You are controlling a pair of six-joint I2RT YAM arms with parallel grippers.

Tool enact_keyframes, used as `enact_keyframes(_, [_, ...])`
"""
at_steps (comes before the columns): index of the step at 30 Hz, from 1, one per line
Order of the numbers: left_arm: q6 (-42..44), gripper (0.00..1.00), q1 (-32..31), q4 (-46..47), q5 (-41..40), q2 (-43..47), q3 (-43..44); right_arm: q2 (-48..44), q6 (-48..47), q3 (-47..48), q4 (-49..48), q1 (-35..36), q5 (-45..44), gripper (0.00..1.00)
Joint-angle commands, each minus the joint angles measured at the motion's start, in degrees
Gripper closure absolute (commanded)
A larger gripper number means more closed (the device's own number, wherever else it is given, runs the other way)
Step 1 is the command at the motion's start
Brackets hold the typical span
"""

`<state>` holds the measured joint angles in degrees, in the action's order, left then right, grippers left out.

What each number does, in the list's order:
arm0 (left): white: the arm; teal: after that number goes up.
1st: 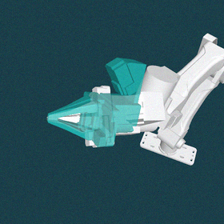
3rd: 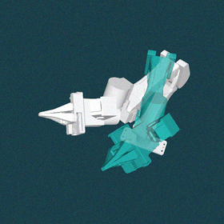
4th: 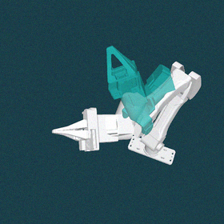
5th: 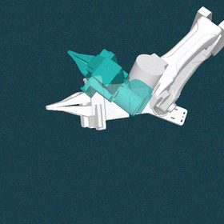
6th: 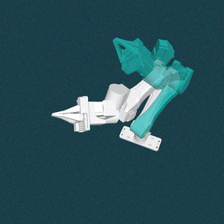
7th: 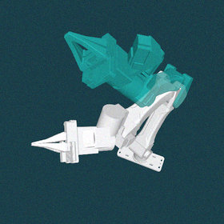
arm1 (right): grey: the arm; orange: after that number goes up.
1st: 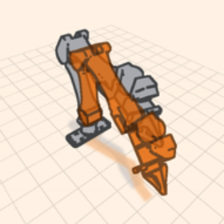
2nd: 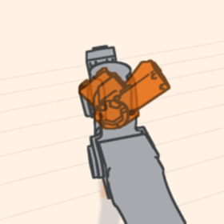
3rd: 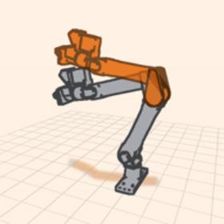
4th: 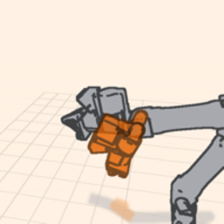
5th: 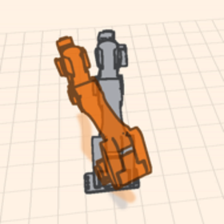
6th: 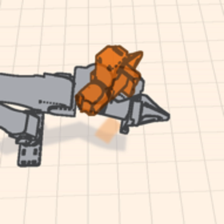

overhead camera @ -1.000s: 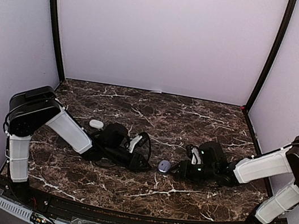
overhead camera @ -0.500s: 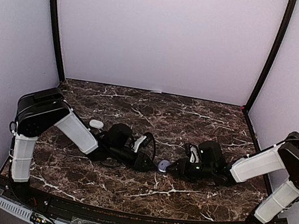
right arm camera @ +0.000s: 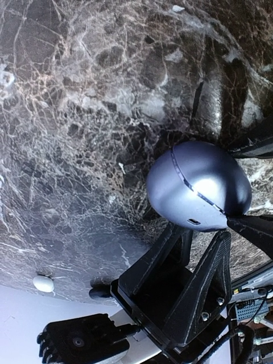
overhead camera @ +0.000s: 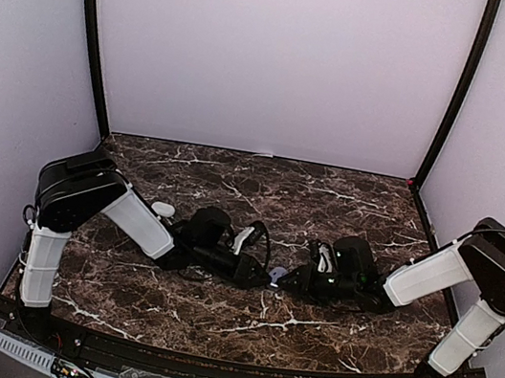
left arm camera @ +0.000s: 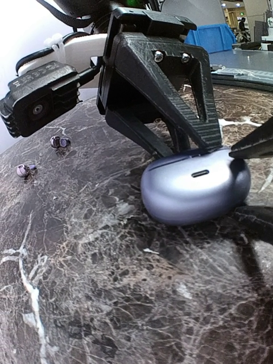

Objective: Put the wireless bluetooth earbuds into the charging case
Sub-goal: Pick up the charging case from the center of the board.

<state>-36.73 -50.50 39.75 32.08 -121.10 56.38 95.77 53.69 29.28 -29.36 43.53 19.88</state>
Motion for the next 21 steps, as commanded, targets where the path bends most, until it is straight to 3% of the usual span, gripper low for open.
enact_keyframes(1, [0.09, 0.69, -0.39, -2.51, -0.61, -1.12, 2.07, 1.59, 1.32, 0.02, -0.71, -0.51, 0.37, 0.68])
enact_keyframes(13, [-0.28, 0.75, -0.39, -1.27, 1.32, -2.15, 2.15, 3.37, 7.5, -3.78, -11.37, -1.96, 0.17, 0.64])
enact_keyframes(21, [-0.45, 0.75, -0.38, -0.44, 2.05, -1.73, 1.16, 4.0, 5.65, -4.23, -12.54, -3.38, 1.05, 0.59])
